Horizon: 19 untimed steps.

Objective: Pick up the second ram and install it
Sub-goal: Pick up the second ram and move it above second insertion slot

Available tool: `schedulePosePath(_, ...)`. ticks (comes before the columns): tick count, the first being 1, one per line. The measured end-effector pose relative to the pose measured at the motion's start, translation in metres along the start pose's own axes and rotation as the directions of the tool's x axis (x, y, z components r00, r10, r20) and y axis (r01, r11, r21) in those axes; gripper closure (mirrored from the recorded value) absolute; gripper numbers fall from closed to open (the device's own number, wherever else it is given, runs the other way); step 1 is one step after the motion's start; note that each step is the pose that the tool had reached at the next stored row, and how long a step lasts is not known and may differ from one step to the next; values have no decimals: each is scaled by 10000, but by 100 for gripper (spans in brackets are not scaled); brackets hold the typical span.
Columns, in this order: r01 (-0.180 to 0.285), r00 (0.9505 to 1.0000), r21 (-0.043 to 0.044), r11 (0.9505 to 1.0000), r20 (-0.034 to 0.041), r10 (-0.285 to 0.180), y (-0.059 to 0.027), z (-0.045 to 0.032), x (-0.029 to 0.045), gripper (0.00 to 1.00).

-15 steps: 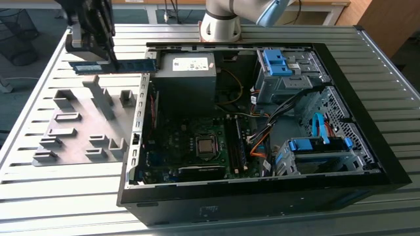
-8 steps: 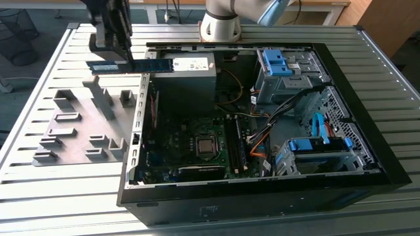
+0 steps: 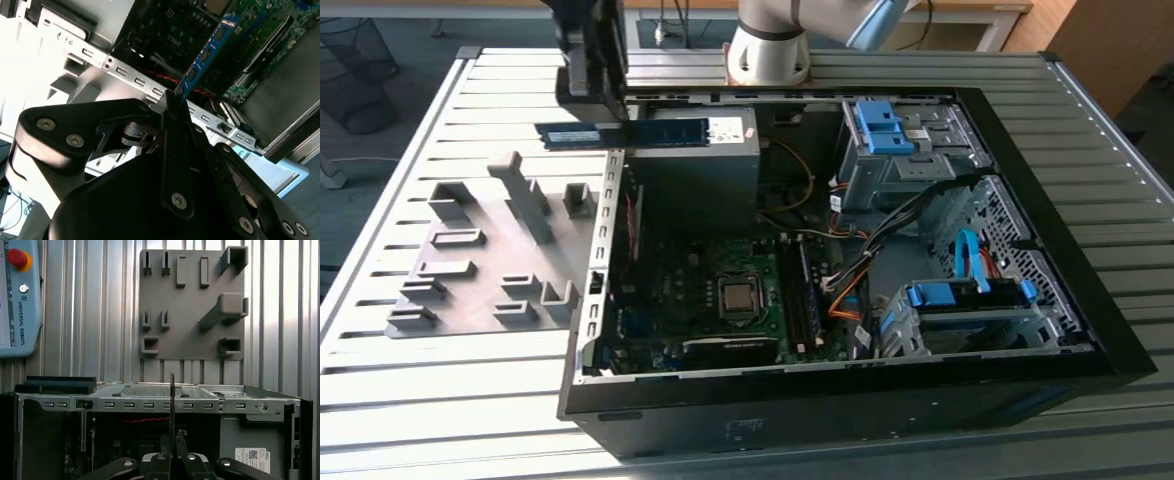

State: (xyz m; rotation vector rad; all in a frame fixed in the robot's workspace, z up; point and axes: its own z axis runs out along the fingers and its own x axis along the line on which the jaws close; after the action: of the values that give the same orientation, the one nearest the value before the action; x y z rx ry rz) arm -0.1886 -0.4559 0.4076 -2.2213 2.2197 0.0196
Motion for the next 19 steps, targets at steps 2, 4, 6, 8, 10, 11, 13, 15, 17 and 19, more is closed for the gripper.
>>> schedulePosePath(2, 0, 10000, 0, 10000, -1, 0, -45, -1, 0, 86)
schedulePosePath(4, 0, 10000, 0, 10000, -1, 0, -92, -1, 0, 86)
schedulePosePath(6, 0, 10000, 0, 10000, 1, 0, -151, -1, 0, 86)
schedulePosePath(8, 0, 10000, 0, 10000, 0, 0, -208, -1, 0, 86)
schedulePosePath(10, 0, 10000, 0, 10000, 0, 0, -271, -2, 0, 86)
schedulePosePath(11, 1, 10000, 1, 10000, 1, -1, -304, -2, 0, 86)
schedulePosePath(13, -1, 10000, 0, 10000, 0, 1, -371, -3, 0, 86)
schedulePosePath(15, 0, 10000, 0, 10000, -1, 0, -439, -4, 0, 86)
schedulePosePath(17, 0, 10000, 0, 10000, 0, 0, -507, -4, 0, 86)
schedulePosePath(19, 0, 10000, 0, 10000, 0, 0, -575, -4, 0, 86)
